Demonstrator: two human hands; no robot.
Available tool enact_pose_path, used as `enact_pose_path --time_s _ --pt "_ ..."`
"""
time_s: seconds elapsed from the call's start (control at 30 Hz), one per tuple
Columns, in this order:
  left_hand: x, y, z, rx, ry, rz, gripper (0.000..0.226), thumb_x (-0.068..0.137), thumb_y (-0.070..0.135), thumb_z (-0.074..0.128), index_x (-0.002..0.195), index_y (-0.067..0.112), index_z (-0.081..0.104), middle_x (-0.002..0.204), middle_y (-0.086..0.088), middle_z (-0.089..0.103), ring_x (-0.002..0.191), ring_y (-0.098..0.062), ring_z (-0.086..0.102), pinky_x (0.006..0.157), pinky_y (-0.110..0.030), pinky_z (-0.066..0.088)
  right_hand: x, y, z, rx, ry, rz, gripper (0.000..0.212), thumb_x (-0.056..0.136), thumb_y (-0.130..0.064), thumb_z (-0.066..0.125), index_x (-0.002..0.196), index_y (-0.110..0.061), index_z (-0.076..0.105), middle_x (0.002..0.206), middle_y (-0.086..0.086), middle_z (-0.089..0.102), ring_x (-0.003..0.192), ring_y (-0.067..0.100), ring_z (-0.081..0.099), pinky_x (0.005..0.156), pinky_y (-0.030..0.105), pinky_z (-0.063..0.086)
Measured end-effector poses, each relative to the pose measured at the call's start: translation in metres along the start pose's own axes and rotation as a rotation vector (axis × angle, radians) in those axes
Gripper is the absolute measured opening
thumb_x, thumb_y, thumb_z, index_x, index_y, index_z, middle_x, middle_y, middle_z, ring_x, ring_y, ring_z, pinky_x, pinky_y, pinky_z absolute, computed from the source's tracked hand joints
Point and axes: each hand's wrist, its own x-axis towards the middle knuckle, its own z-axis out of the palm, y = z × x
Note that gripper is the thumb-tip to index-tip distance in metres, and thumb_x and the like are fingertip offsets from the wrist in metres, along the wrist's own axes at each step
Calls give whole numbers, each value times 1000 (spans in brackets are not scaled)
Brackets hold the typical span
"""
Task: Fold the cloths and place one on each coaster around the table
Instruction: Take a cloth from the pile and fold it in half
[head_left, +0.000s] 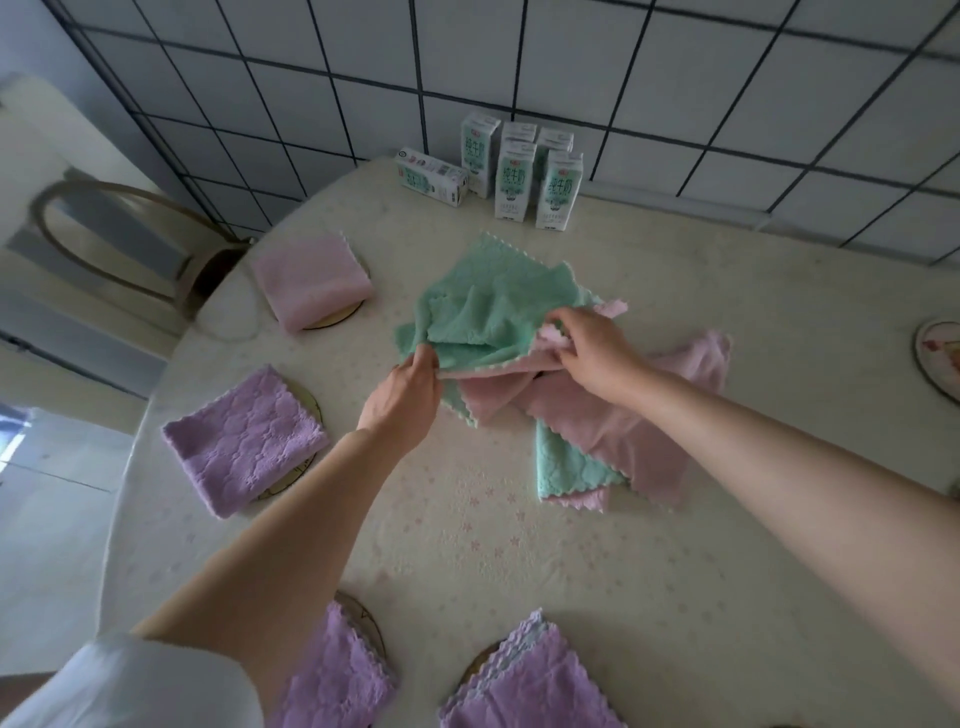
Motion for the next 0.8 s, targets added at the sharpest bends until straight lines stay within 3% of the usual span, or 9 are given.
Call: enact_pose_path --time_s 0.13,0.23,0.33,0.43,0.6,0.8 --pt "3 33 -23 -206 20 -29 6 97 12 37 96 10 42 84 -7 53 63 -21 47 48 -31 33 -15 -1 -33 5 168 42 23 92 -6 51 113 -6 60 111 7 50 92 16 50 81 20 32" --pt "0 64 -32 -269 74 -34 14 92 9 39 101 8 49 85 -6 55 72 -23 51 49 -27 35 -36 2 -54 37 322 55 18 85 4 52 98 -4 61 102 5 47 87 15 49 80 18 34" --pt "-12 90 -32 -260 133 79 11 90 8 45 100 7 51 90 -5 57 78 -22 53 58 -26 34 -65 18 -71 50 445 37 19 78 12 53 90 0 61 99 8 50 82 14 53 78 17 37" --pt "-29 111 -20 -217 164 227 12 85 3 54 97 4 54 91 -4 57 79 -20 54 65 -21 36 -99 48 -79 -4 548 68 21 69 14 58 85 1 63 92 17 55 79 27 56 70 21 34" --pt "-72 147 28 -114 150 437 32 79 -8 59 109 0 65 105 -12 65 91 -26 64 83 -36 54 -177 108 -78 -41 544 101 23 65 14 61 81 -3 62 84 15 53 74 33 57 67 27 34" --pt "-148 187 103 -113 82 464 27 84 -5 56 107 2 68 100 -9 65 89 -26 65 80 -39 55 -289 173 -53 -1 423 106 29 67 17 63 88 -2 68 87 14 53 77 29 58 71 15 32"
